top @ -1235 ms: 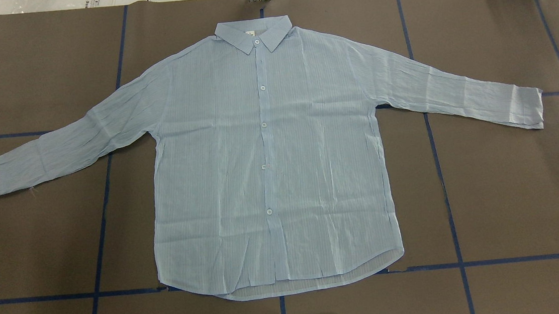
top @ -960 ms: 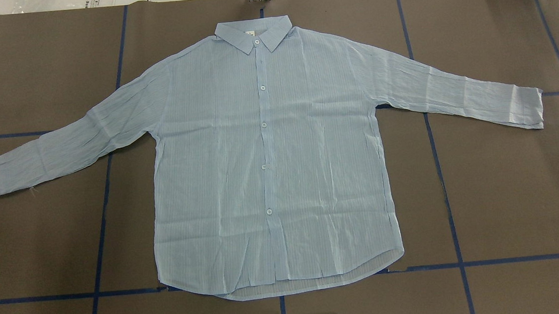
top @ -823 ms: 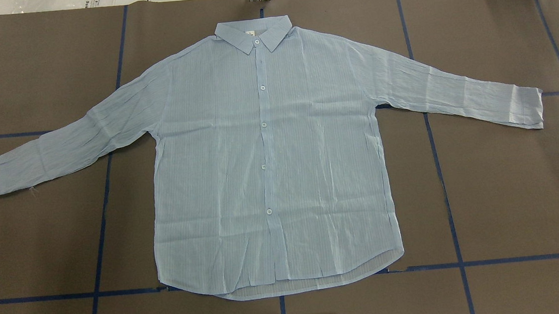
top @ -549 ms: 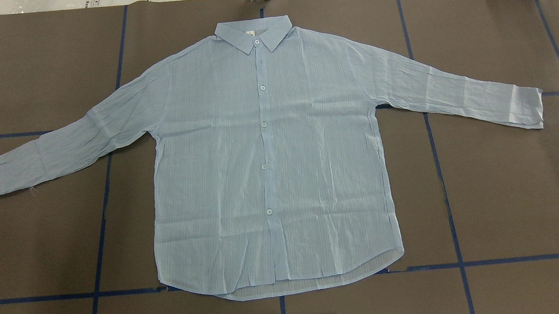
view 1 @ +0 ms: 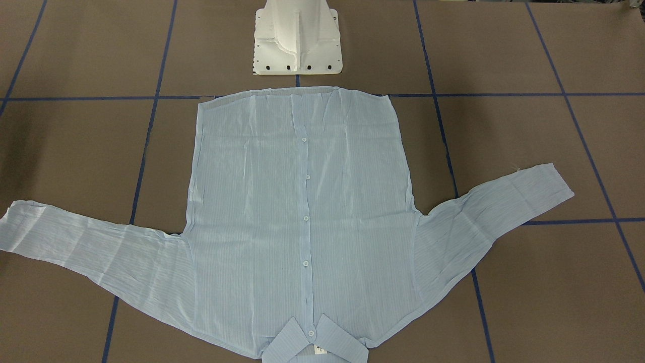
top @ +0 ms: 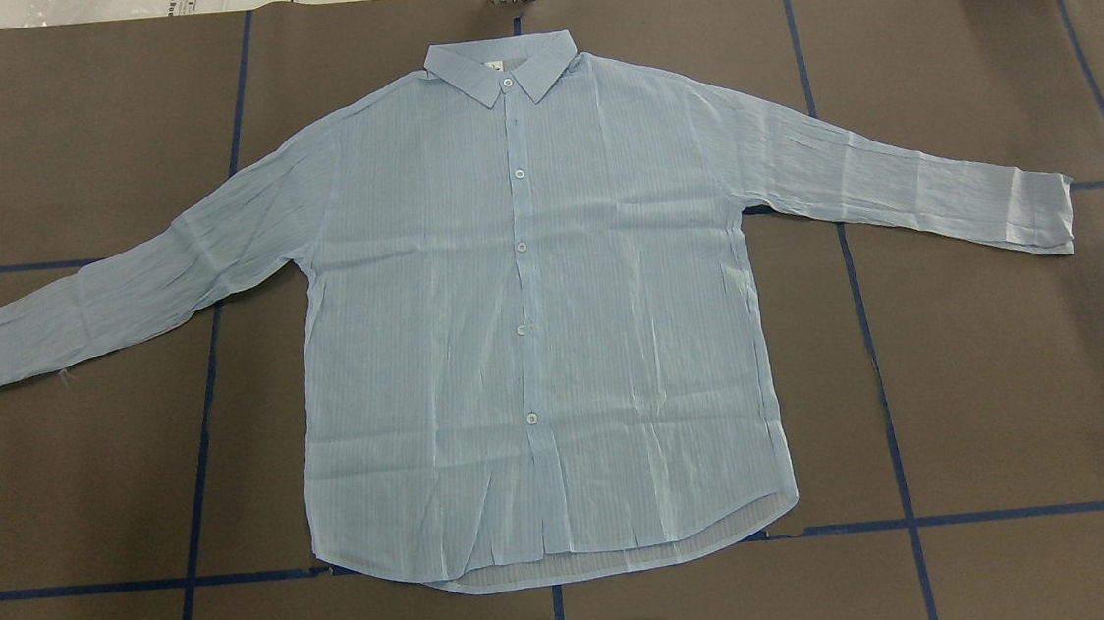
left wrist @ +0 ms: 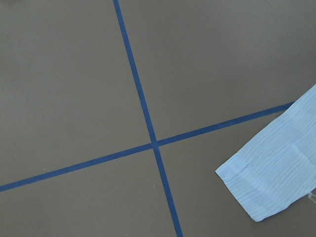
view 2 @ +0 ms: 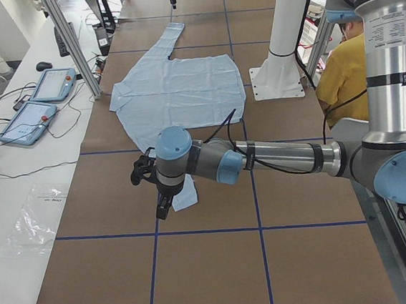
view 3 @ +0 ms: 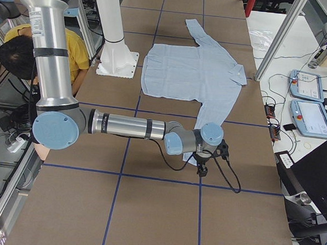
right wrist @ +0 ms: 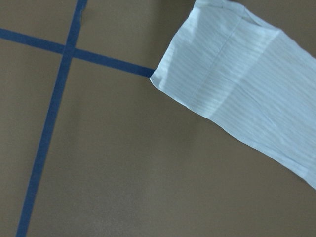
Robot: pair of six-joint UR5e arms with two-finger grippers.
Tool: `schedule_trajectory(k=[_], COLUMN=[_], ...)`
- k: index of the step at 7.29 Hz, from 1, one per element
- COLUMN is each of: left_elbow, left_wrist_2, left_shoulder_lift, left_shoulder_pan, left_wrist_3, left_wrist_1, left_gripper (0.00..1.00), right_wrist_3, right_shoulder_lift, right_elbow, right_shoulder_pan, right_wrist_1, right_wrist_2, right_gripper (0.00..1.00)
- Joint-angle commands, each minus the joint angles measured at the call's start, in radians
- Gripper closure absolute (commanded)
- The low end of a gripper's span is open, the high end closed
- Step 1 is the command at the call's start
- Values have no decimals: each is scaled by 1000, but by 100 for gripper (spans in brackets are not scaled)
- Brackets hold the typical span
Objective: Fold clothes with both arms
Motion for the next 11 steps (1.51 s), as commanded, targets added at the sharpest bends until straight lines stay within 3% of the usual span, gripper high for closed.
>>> schedule_trajectory(k=[1, 6, 11], left_elbow=[0, 0, -13], left_wrist_2=[-8, -38, -38], left_shoulder_lift=[-1, -7, -12], left_shoulder_pan=[0, 2, 2], left_wrist_3=[0, 3, 1], left_wrist_1=[-15, -21, -21], left_gripper=[0, 0, 0], right_wrist_3=[189, 194, 197], right_shoulder_lift=[93, 155, 160], right_elbow=[-144, -248, -288], right_shoulder_pan=[-64, -81, -82], right_wrist_1=[114, 122, 122], right_wrist_2=[-30, 1, 29], right_gripper=[1, 6, 15])
